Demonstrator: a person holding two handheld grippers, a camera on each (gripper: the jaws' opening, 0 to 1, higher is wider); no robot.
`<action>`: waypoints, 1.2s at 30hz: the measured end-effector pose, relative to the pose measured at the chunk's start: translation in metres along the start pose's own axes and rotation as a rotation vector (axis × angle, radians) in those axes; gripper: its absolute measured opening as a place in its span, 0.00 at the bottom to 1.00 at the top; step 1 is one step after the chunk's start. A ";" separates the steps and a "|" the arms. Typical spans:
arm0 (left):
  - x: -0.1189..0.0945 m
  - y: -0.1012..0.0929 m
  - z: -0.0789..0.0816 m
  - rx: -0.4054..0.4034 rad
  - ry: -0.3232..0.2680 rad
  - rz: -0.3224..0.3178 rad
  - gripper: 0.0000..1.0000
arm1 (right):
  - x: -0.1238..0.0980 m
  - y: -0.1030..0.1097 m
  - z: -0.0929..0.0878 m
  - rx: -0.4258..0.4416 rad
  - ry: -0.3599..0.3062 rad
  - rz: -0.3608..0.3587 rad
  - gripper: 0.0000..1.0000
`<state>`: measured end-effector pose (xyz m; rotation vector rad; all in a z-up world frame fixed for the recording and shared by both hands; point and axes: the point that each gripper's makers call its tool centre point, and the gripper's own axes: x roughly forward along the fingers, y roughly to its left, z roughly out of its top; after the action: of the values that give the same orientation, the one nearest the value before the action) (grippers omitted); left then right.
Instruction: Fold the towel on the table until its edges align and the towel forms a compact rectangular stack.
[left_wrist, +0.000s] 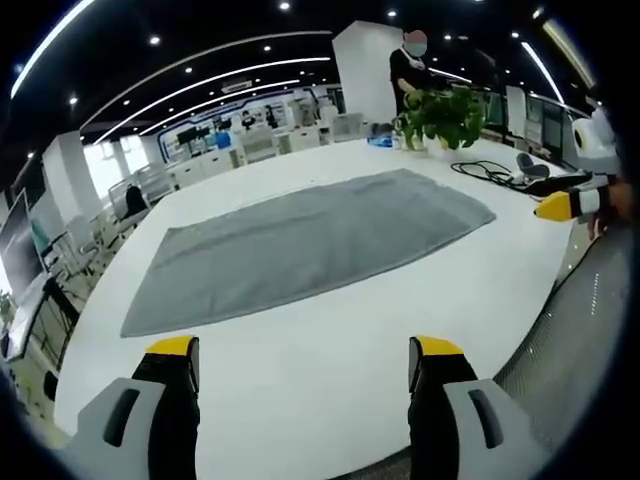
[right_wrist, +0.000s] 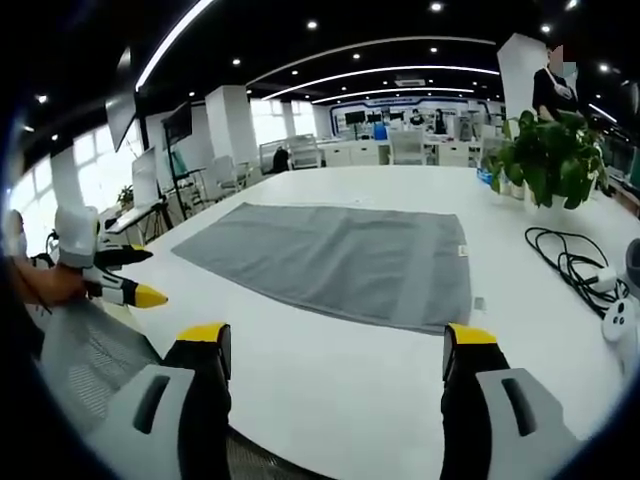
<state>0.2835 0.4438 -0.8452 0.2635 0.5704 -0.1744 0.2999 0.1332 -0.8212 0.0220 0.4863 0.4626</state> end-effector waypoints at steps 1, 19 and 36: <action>0.000 0.000 0.000 0.001 0.001 0.000 0.88 | 0.000 0.000 0.000 0.000 0.000 0.001 0.88; 0.000 0.001 0.000 0.005 0.005 0.009 0.89 | -0.002 0.000 0.004 0.003 -0.013 0.002 0.89; -0.010 -0.004 0.030 0.050 -0.044 -0.016 0.90 | -0.016 -0.007 0.034 0.050 -0.065 0.007 0.91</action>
<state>0.2896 0.4322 -0.8165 0.3028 0.5246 -0.2097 0.3062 0.1227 -0.7846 0.0867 0.4340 0.4552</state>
